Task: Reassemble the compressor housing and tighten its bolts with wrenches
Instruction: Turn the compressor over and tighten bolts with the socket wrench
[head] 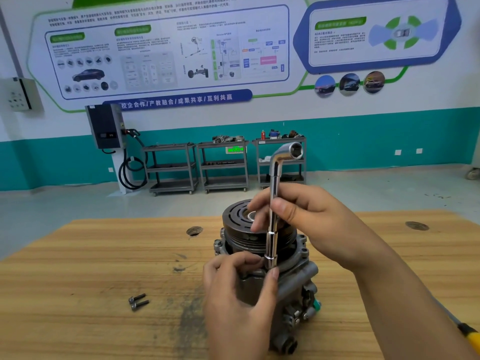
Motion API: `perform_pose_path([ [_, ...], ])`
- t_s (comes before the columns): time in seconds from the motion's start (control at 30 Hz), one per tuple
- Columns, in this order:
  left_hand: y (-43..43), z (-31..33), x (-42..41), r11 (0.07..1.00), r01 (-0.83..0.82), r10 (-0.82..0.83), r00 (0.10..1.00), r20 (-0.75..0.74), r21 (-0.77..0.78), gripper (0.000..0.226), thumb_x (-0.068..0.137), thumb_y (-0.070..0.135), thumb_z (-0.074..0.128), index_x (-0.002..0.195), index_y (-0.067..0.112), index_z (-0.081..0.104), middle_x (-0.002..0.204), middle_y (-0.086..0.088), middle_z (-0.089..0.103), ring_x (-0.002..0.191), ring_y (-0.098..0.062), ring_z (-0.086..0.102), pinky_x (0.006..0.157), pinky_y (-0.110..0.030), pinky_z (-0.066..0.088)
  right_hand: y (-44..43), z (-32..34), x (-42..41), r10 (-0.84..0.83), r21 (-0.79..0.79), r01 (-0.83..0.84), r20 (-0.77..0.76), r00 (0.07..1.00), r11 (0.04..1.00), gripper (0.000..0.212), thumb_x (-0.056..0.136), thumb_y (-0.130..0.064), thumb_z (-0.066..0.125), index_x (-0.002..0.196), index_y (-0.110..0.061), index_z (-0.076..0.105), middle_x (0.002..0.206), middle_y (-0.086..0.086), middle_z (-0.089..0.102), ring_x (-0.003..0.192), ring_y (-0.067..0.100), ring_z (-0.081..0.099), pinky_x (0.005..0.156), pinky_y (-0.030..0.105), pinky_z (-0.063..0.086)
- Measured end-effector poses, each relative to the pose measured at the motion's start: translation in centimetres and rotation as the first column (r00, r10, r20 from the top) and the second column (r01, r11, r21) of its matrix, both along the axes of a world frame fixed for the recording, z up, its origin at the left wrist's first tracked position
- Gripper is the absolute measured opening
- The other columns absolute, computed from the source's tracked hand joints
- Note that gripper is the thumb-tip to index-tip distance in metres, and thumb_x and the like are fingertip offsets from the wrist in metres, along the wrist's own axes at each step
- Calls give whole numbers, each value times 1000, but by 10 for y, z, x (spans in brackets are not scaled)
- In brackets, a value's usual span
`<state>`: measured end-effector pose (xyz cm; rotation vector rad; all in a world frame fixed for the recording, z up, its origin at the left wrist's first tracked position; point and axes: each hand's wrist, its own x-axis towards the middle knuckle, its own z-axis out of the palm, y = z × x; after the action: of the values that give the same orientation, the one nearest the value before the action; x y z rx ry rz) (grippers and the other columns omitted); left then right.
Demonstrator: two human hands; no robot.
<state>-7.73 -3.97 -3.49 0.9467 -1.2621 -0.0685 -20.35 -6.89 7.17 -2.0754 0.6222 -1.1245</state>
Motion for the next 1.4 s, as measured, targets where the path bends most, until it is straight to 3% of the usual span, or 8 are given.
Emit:
perform_pose_path([
  [0.23, 1, 41, 13, 978, 6, 16, 995, 103, -208, 9, 83, 26, 50, 90, 31, 54, 90, 16, 54, 90, -10, 52, 79, -17, 38, -4, -1, -3, 50, 25, -51, 49, 998, 998, 17, 88, -18, 45, 91, -15, 62, 77, -1, 71, 81, 5, 67, 73, 13, 48],
  [0.33, -3, 82, 17, 947, 223, -226, 974, 13, -229, 11, 84, 27, 53, 95, 28, 55, 91, 9, 60, 89, -9, 59, 80, -19, 45, -5, -2, -1, 59, 33, -61, 58, 997, 998, 16, 87, -18, 48, 91, -16, 63, 76, -1, 71, 80, 6, 68, 72, 15, 49],
  [0.43, -10, 106, 15, 857, 499, -506, 862, -34, -127, 22, 76, 24, 71, 94, 22, 59, 83, 10, 67, 79, -2, 64, 66, -15, 51, -6, -3, -1, 76, 37, -79, 87, 993, 996, 18, 85, -16, 52, 96, -9, 65, 80, 6, 71, 81, 12, 69, 74, 18, 51],
  [0.53, -18, 109, 11, 845, 534, -535, 844, -44, -31, 14, 71, 18, 73, 79, 23, 63, 69, 9, 64, 64, -4, 60, 52, -18, 50, -5, -2, 3, 108, 29, -113, 128, 986, 993, 19, 83, -14, 56, 99, -14, 66, 95, 8, 72, 88, 11, 69, 75, 18, 51],
  [0.67, -26, 104, 13, 778, 628, -617, 767, -176, 11, 15, 68, 22, 75, 62, 31, 63, 60, 10, 61, 50, -4, 53, 37, -17, 39, -7, -3, 7, 67, 14, -69, 121, 990, 998, 15, 82, -16, 58, 92, -21, 67, 86, -3, 73, 86, 8, 69, 75, 19, 51],
  [0.97, -29, 105, 18, 679, 724, -687, 685, -245, 122, 15, 72, 29, 70, 59, 24, 64, 57, 5, 55, 48, -9, 47, 38, -17, 35, -7, -4, 2, 72, 28, -75, 95, 993, 997, 17, 82, -12, 56, 95, -9, 67, 82, 5, 72, 83, 12, 69, 74, 18, 51],
  [1.27, -29, 105, 23, 666, 727, -704, 687, -179, 171, 14, 75, 33, 67, 75, 21, 75, 76, -23, 58, 69, -28, 55, 54, -28, 45, -10, -5, -2, 103, 60, -109, 97, 990, 992, 17, 80, -12, 62, 88, -24, 70, 83, 2, 73, 85, 14, 70, 75, 19, 51],
  [1.4, -29, 104, 22, 635, 759, -737, 651, -181, 141, 4, 73, 19, 70, 74, 19, 74, 71, 3, 68, 70, -11, 64, 59, -20, 52, -12, -6, -1, 39, 35, -43, 90, 995, 998, 19, 77, -15, 65, 95, -19, 68, 88, 7, 72, 87, 17, 70, 77, 24, 54],
])
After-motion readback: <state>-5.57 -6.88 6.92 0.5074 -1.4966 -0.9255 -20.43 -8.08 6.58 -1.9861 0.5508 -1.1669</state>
